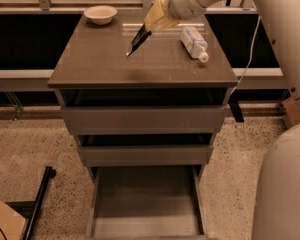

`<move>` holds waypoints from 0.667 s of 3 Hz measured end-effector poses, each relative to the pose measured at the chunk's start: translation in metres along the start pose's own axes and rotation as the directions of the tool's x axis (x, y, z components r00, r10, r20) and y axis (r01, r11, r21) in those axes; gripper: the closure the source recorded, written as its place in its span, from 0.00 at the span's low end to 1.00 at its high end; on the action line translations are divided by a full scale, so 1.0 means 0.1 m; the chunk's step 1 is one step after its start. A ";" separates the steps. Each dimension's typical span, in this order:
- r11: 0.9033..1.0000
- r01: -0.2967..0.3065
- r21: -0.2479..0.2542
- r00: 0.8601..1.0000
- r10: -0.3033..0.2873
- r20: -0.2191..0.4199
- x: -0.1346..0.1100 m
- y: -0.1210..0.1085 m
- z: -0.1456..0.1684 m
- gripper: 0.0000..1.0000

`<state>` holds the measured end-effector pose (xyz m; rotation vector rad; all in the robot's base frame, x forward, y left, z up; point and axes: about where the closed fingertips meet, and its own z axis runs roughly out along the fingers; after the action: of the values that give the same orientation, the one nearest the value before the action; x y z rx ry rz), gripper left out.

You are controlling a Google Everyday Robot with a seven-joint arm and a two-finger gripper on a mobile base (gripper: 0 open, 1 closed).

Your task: Pick rxbar chocolate from bottom drawer and place on counter

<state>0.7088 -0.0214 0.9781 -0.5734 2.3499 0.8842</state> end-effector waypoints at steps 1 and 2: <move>1.000 -0.003 -0.006 0.999 0.003 0.034 -0.14 -0.04 -0.06 0.95; 1.000 -0.003 -0.010 1.000 0.003 0.029 -0.13 -0.04 -0.02 0.73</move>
Offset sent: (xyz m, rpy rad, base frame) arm 0.0107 -0.0050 0.0089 0.0239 -0.0182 -0.0139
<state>0.7200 -0.0230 0.9855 -0.5575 2.3223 0.9000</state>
